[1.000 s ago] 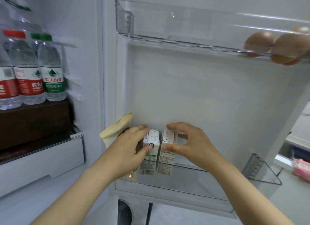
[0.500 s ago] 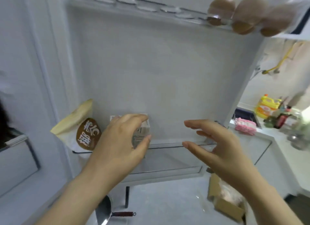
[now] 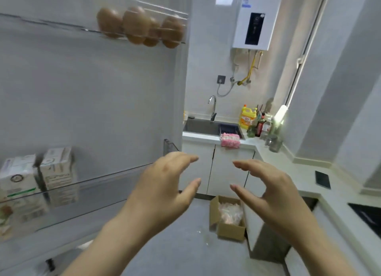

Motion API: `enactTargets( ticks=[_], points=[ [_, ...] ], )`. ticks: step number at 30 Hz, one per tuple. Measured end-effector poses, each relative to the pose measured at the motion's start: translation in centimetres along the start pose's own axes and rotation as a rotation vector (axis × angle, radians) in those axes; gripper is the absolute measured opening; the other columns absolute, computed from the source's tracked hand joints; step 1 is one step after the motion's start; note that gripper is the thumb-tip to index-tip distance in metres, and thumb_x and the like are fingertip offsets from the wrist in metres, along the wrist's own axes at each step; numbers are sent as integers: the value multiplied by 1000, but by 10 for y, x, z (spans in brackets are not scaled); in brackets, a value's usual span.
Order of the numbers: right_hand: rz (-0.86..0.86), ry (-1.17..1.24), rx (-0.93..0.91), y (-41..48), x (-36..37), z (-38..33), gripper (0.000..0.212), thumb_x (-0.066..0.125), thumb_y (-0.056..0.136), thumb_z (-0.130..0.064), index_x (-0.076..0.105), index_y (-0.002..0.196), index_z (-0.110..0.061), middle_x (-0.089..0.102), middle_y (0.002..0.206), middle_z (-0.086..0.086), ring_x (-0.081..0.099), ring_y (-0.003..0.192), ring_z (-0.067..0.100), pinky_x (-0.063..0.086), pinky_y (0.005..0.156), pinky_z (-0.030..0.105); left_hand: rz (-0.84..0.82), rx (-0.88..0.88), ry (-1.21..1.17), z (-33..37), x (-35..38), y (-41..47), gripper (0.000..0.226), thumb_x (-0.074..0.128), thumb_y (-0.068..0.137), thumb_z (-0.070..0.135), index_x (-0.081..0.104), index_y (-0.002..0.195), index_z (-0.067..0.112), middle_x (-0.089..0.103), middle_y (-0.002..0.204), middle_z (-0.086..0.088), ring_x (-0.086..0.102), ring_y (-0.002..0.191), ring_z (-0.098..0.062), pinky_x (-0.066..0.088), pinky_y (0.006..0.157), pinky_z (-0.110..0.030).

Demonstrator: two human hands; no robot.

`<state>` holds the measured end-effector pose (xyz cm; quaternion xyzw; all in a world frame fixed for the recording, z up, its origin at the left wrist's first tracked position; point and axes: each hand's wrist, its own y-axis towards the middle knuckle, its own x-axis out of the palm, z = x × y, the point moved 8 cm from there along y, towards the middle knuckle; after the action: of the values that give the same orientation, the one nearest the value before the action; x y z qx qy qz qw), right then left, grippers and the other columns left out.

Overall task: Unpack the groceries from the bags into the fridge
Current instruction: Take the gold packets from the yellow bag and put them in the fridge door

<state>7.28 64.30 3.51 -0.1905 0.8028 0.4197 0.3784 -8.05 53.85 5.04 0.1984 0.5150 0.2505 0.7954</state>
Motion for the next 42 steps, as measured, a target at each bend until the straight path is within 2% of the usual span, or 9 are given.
enactTargets(
  ticks=[4,8,14,18,22,27,30,34,42],
  points=[
    [63,-13,141,-38,-55,57,49,67,80,-42,49,126,-40,45,116,-36,43,102,-26,34,92,5,-73,117,-66,63,50,20,47,56,90,39,48,135,29,52,130,18,44,119,5,29,95,-5],
    [143,-49,270,-82,-104,104,48,71,81,-34,57,127,-29,54,119,-24,51,108,-7,41,97,16,-134,188,-158,120,102,31,47,54,92,40,44,137,32,49,131,20,38,115,11,28,93,-4],
    [217,-115,460,-157,-166,168,44,71,82,-35,59,124,-33,58,116,-26,51,109,-12,45,98,19,-249,284,-295,202,179,40,46,53,91,42,43,136,36,46,131,25,38,114,12,29,94,-4],
    [263,-180,607,-202,-196,203,44,72,81,-33,61,124,-32,59,116,-25,50,109,-14,41,90,8,-344,384,-355,249,226,45,45,53,90,43,44,134,38,44,124,30,32,107,19,24,81,9],
    [318,-215,769,-244,-218,231,41,71,83,-32,61,122,-34,58,117,-27,49,109,-16,38,84,-1,-442,494,-431,295,270,51,46,53,91,43,43,136,37,44,129,29,29,109,19,21,81,11],
    [438,-299,947,-284,-246,246,39,73,82,-31,62,120,-35,60,116,-23,55,107,-5,43,92,16,-524,626,-545,344,314,61,45,55,91,42,45,135,38,47,127,28,32,108,19,22,82,10],
    [513,-364,1023,-305,-260,251,37,74,80,-28,66,116,-32,62,110,-25,57,104,-6,41,83,5,-572,712,-616,374,336,66,43,56,91,40,47,134,36,46,120,29,31,103,20,21,82,12],
    [597,-407,1138,-340,-272,252,36,74,80,-27,65,115,-33,58,108,-32,50,106,-17,36,85,-3,-670,816,-717,415,359,61,40,58,91,36,51,130,34,53,118,24,43,96,15,27,80,9],
    [752,-456,1307,-419,-302,249,35,75,79,-27,63,110,-39,61,106,-29,53,105,-13,41,88,9,-821,940,-834,498,397,20,43,59,89,36,53,131,32,55,125,22,48,115,8,32,87,2]
  ],
)
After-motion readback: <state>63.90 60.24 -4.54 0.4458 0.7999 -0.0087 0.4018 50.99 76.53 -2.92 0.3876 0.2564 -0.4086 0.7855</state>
